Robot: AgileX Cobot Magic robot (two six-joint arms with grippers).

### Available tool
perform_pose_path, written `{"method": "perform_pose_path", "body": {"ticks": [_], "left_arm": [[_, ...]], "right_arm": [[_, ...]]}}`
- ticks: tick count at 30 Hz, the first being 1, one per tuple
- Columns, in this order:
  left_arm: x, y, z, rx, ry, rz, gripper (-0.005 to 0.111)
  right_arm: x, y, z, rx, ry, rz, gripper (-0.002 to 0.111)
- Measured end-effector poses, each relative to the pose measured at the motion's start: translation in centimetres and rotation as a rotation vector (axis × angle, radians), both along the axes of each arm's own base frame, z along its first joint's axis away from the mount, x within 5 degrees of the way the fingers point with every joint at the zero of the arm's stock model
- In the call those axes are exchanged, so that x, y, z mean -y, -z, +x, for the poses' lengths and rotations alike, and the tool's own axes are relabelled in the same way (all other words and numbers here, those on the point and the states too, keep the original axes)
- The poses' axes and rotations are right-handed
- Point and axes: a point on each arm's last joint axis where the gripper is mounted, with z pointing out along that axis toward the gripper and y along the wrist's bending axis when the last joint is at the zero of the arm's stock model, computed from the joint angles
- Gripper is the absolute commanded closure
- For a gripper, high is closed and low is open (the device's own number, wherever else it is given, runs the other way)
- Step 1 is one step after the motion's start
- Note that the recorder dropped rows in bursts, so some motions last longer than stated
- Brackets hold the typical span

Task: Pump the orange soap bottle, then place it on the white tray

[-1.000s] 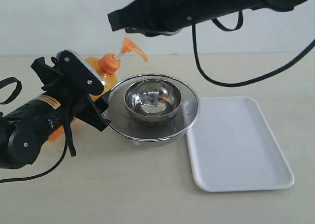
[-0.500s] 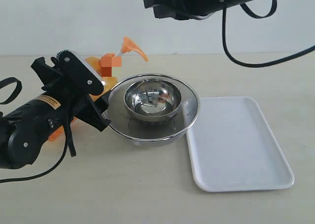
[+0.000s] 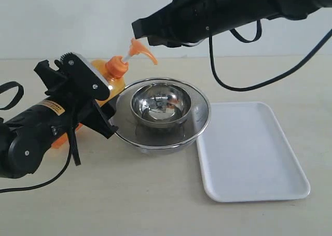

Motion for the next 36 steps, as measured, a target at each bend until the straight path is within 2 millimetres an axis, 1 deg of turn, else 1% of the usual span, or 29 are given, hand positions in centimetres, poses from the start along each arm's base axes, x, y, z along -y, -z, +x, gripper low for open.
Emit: {"method": "perform_pose_path", "body": {"ticks": [6,24,28,33,36], "left_arm": [[0.0,0.0,0.0,-0.001,-0.001,-0.002,0.102],[0.1,0.0,0.0,0.001,0.006,0.001,0.102],[0.1,0.0,0.0,-0.001,0.006,0.000,0.102],[-0.1,0.0,0.0,-0.003,-0.007,0.001,0.102],[-0.1,0.0,0.0,-0.003,-0.010,0.002,0.102]], "right_arm": [[-0.3,0.8,0.5,-0.009,0.008,0.001,0.109],[-0.7,0.3,0.5,-0.002,-0.001,0.077,0.109],[-1.5,1.2,0.5,-0.012,-0.021,0.063,0.109],[-2.5,1.4,0.3,0.017,-0.021,0.058,0.109],[-2.6,1.6,0.4,0.014,-0.020,0.056,0.109]]}}
